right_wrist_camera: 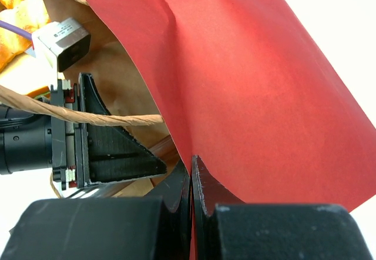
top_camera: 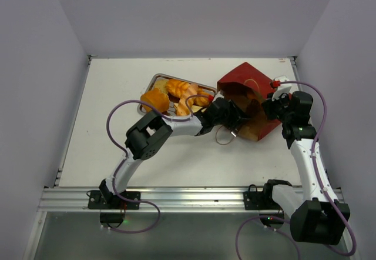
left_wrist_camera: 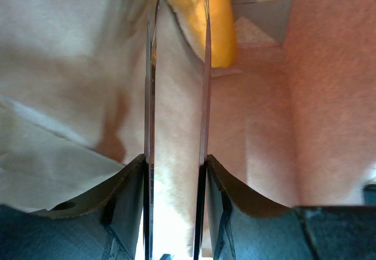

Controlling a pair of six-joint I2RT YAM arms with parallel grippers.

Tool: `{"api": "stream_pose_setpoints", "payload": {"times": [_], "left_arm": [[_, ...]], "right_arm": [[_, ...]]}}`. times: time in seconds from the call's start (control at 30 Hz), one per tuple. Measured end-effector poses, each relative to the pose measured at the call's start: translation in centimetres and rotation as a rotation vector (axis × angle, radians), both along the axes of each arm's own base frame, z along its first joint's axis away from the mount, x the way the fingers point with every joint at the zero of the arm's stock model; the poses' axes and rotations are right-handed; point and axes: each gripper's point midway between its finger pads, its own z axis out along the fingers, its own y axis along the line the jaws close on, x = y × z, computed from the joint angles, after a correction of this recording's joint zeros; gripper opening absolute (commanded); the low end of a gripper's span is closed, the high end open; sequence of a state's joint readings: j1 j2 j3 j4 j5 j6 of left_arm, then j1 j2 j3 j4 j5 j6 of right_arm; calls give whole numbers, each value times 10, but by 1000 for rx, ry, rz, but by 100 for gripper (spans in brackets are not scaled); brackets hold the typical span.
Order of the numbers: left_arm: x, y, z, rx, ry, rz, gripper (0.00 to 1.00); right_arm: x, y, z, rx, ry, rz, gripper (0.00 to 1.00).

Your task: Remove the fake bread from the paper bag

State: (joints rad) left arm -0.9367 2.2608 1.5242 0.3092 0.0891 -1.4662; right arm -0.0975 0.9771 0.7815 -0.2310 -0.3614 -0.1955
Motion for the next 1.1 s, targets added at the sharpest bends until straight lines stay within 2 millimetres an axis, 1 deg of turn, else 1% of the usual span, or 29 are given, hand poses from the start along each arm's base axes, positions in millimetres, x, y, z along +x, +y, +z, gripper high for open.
{"api": "stream_pose_setpoints", "payload": {"times": [0.13,0.4,0.7,1.1], "left_arm": [[2,-3,7,-18,0,5,47],[6,-7,9,-25,0,7,49],[5,-7,4,2,21,8,52],[17,-19,-8,12,29,12,53]], "right_arm": [[0,0,0,0,0,0,1],[0,0,-1,1,4,2,1],[0,0,-1,1,4,3,1],[0,3,-2,9,7,17,1]]}}
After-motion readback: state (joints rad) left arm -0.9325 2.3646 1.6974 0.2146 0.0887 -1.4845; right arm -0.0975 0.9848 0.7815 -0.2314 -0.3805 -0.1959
